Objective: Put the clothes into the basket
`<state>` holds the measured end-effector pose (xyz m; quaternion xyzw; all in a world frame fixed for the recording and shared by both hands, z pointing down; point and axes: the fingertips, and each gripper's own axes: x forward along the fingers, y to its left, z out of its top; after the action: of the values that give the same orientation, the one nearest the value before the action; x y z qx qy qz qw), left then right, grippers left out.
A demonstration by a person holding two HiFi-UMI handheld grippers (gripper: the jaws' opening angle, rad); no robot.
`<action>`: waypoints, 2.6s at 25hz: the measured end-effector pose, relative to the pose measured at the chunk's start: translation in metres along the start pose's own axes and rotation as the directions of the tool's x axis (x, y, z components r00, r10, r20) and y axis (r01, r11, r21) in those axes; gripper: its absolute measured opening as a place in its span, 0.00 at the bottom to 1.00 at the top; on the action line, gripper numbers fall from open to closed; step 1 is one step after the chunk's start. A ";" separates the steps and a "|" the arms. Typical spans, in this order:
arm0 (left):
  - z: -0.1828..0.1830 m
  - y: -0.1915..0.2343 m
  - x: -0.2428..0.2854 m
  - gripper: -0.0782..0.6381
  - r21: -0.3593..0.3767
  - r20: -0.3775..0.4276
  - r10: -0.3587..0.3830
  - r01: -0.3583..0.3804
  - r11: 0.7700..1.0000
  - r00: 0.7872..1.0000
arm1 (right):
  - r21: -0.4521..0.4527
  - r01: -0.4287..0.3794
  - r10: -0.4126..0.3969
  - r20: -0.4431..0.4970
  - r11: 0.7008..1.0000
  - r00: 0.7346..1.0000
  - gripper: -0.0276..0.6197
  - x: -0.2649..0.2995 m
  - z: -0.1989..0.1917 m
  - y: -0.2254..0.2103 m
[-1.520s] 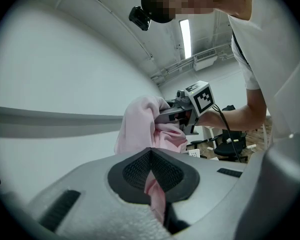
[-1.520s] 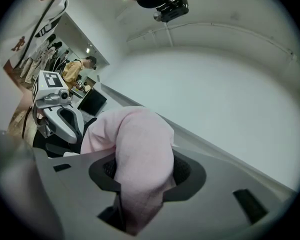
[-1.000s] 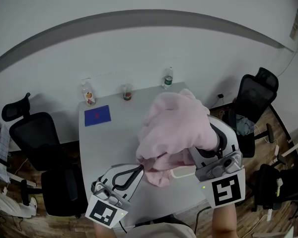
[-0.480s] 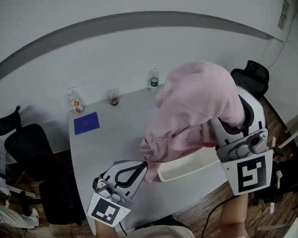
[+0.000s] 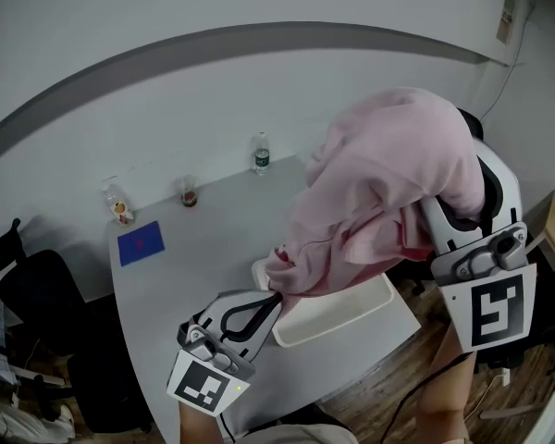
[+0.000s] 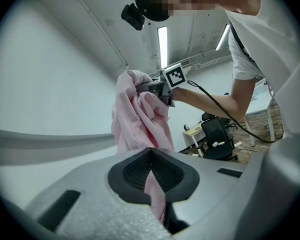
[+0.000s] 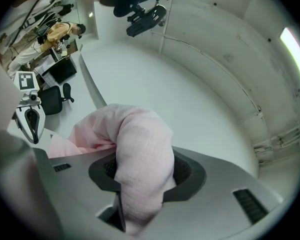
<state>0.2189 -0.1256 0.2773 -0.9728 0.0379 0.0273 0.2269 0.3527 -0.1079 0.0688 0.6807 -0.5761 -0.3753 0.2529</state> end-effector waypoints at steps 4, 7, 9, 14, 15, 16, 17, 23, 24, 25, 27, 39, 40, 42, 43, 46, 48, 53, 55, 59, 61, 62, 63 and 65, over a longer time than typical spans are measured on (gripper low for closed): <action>-0.003 -0.009 0.028 0.12 -0.012 0.012 -0.044 0.044 0.999 0.999 | -0.007 0.002 -0.003 -0.040 1.000 0.999 0.32 -0.008 -0.026 -0.010; -0.010 -0.017 0.047 0.12 -0.024 0.007 -0.071 0.071 0.997 0.997 | 0.004 -0.012 0.012 -0.058 1.000 0.998 0.32 -0.011 -0.048 -0.005; -0.018 -0.023 0.058 0.12 -0.036 -0.003 -0.085 0.085 0.996 0.996 | 0.020 -0.028 0.030 -0.074 0.999 0.997 0.32 -0.014 -0.067 0.004; -0.041 -0.035 0.082 0.12 -0.080 -0.037 -0.112 0.108 0.991 0.993 | 0.088 -0.075 0.086 -0.130 0.993 0.988 0.32 -0.018 -0.118 0.035; -0.045 -0.038 0.086 0.12 -0.088 -0.043 -0.118 0.113 0.990 0.992 | 0.111 -0.086 0.101 -0.145 0.990 0.984 0.32 -0.019 -0.129 0.043; -0.050 -0.040 0.089 0.12 -0.097 -0.048 -0.123 0.118 0.988 0.991 | 0.137 -0.098 0.121 -0.165 0.986 0.979 0.32 -0.020 -0.141 0.054; -0.055 -0.043 0.092 0.12 -0.106 -0.053 -0.129 0.123 0.987 0.990 | 0.163 -0.114 0.144 -0.187 0.980 0.972 0.32 -0.022 -0.154 0.065; -0.085 -0.059 0.107 0.12 -0.152 -0.109 -0.165 0.148 0.977 0.980 | 0.226 -0.263 0.319 -0.266 0.938 0.910 0.32 -0.028 -0.223 0.143; -0.091 -0.062 0.109 0.12 -0.158 -0.121 -0.170 0.150 0.976 0.978 | 0.233 -0.290 0.349 -0.275 0.928 0.896 0.32 -0.028 -0.233 0.157; -0.096 -0.063 0.109 0.12 -0.164 -0.133 -0.173 0.150 0.975 0.976 | 0.245 -0.317 0.381 -0.285 0.916 0.879 0.33 -0.029 -0.243 0.173; -0.107 -0.066 0.109 0.12 -0.179 -0.152 -0.175 0.147 0.973 0.973 | 0.276 -0.368 0.444 -0.304 0.888 0.843 0.33 -0.031 -0.261 0.203; -0.158 -0.079 0.107 0.12 -0.252 -0.237 -0.203 0.141 0.957 0.950 | 0.371 -0.606 0.710 -0.380 0.704 0.592 0.36 -0.046 -0.330 0.325; -0.161 -0.080 0.107 0.12 -0.256 -0.244 -0.208 0.144 0.956 0.947 | 0.376 -0.617 0.722 -0.384 0.692 0.576 0.37 -0.048 -0.334 0.331; -0.165 -0.082 0.109 0.12 -0.264 -0.259 -0.218 0.149 0.953 0.941 | 0.378 -0.639 0.741 -0.395 0.670 0.543 0.40 -0.052 -0.341 0.343; -0.167 -0.084 0.109 0.12 -0.267 -0.265 -0.224 0.152 0.952 0.938 | 0.377 -0.650 0.749 -0.402 0.660 0.527 0.41 -0.054 -0.345 0.348; -0.175 -0.089 0.110 0.12 -0.255 -0.272 -0.238 0.169 0.952 0.933 | 0.363 -0.686 0.769 -0.416 0.630 0.486 0.43 -0.062 -0.351 0.364; -0.177 -0.091 0.111 0.12 -0.253 -0.277 -0.241 0.171 0.952 0.930 | 0.354 -0.715 0.786 -0.414 0.603 0.459 0.45 -0.068 -0.352 0.374; -0.182 -0.095 0.109 0.12 -0.263 -0.290 -0.244 0.168 0.950 0.926 | 0.356 -0.750 0.815 -0.408 0.557 0.411 0.52 -0.077 -0.351 0.386; -0.184 -0.095 0.108 0.12 -0.265 -0.293 -0.242 0.165 0.950 0.925 | 0.365 -0.766 0.831 -0.404 0.529 0.381 0.56 -0.082 -0.349 0.389; -0.187 -0.097 0.107 0.12 -0.268 -0.299 -0.242 0.162 0.950 0.923 | 0.374 -0.775 0.843 -0.396 0.510 0.364 0.64 -0.090 -0.345 0.386; -0.186 -0.097 0.108 0.12 -0.268 -0.294 -0.242 0.163 0.949 0.925 | 0.375 -0.763 0.837 -0.390 0.526 0.385 0.65 -0.090 -0.344 0.381; -0.186 -0.097 0.109 0.12 -0.268 -0.293 -0.243 0.164 0.949 0.925 | 0.380 -0.752 0.832 -0.381 0.539 0.404 0.65 -0.089 -0.342 0.378; -0.187 -0.097 0.109 0.12 -0.269 -0.294 -0.242 0.163 0.949 0.925 | 0.386 -0.737 0.825 -0.369 0.555 0.427 0.65 -0.088 -0.339 0.373; -0.189 -0.099 0.109 0.12 -0.275 -0.300 -0.243 0.160 0.948 0.922 | 0.407 -0.699 0.807 -0.341 0.589 0.482 0.65 -0.085 -0.333 0.364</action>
<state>0.3431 -0.1277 0.4828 -0.9827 -0.0295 -0.1551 0.0969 0.3988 -0.1300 0.5665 0.4500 -0.7676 0.0258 0.4557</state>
